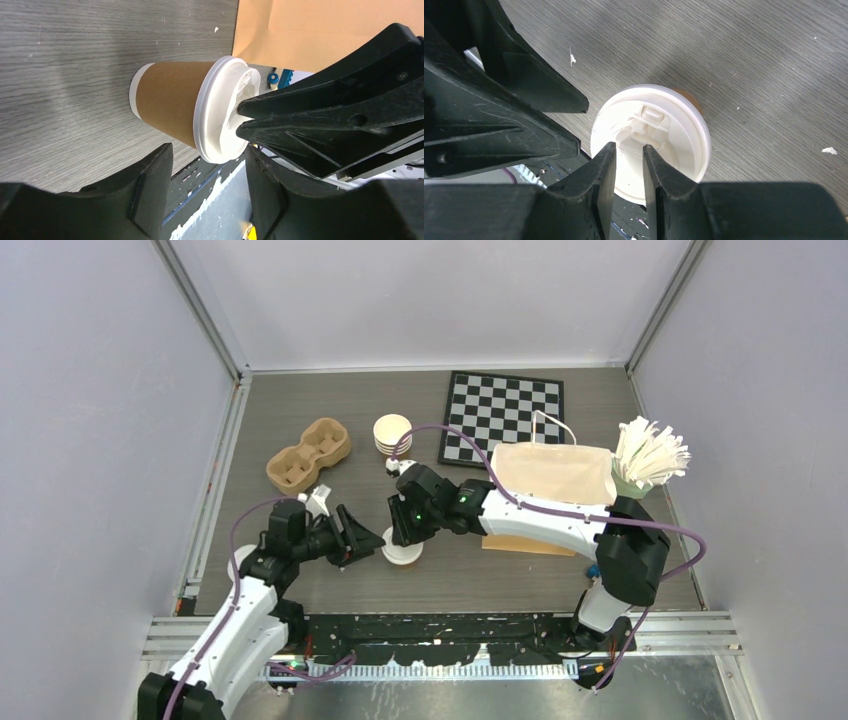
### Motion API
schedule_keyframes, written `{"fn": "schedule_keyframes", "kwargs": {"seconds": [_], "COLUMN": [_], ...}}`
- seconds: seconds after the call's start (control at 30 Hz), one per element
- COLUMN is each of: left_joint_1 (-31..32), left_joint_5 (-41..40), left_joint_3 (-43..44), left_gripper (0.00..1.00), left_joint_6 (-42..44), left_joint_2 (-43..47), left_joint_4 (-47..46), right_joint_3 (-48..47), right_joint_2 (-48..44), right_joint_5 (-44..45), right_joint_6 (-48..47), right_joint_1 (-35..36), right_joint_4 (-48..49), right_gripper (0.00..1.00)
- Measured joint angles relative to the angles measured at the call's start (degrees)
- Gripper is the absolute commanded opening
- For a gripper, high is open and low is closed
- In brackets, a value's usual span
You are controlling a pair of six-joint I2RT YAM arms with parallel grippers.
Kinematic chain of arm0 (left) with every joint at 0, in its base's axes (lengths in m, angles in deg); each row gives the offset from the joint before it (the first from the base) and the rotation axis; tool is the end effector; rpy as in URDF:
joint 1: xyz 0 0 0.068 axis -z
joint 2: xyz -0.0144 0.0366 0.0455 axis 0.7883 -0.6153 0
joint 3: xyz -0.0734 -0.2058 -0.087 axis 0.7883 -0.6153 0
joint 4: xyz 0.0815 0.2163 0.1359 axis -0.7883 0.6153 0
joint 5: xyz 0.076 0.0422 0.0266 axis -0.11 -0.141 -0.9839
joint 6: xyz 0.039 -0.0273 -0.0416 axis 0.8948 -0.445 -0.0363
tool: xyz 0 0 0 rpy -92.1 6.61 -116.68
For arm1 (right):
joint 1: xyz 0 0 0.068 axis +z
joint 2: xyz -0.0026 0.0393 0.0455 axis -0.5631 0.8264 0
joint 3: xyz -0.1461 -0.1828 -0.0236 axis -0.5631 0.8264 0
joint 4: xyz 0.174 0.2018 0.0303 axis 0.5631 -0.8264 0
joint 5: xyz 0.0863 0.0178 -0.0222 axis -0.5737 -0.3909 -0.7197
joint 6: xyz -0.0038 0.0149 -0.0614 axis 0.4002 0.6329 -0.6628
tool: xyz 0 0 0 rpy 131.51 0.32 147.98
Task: Pack the takeout coffee
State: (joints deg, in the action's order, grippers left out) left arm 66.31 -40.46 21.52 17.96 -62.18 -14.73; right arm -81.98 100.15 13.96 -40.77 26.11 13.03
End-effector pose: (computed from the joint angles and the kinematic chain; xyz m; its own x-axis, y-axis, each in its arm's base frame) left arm 0.1795 -0.0764 0.1492 -0.8803 -0.4463 -0.1607 -0.0877 0.4860 -0.8696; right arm 0.1805 0.3234 0.1937 -0.7943 -0.3035 -0.5264 -0.5433 0.7426 0.3917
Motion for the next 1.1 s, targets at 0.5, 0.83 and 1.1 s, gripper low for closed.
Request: {"fn": "schedule_keyframes", "kwargs": {"seconds": [0.5,0.83,1.1], "left_joint_1": [0.00,0.00,0.02], "left_joint_5": [-0.24,1.88,1.90], "left_joint_3": [2.75,1.09,0.76], "left_gripper": [0.54,0.55,0.52], "left_joint_6": [0.66,0.17,0.44], "left_joint_2": [-10.60,-8.92,-11.65], "left_joint_4": [-5.16,-11.23,-12.55], "right_joint_3": [-2.03,-3.08,-3.65], "right_joint_2": [0.00,0.79,0.90], "right_joint_5": [-0.22,-0.46,-0.50], "right_joint_6": [-3.04,-4.00,-4.02], "right_joint_1": [0.00,0.00,0.00], "right_joint_4": [-4.83,-5.73,-6.45], "right_gripper": [0.33,0.33,0.34]}}
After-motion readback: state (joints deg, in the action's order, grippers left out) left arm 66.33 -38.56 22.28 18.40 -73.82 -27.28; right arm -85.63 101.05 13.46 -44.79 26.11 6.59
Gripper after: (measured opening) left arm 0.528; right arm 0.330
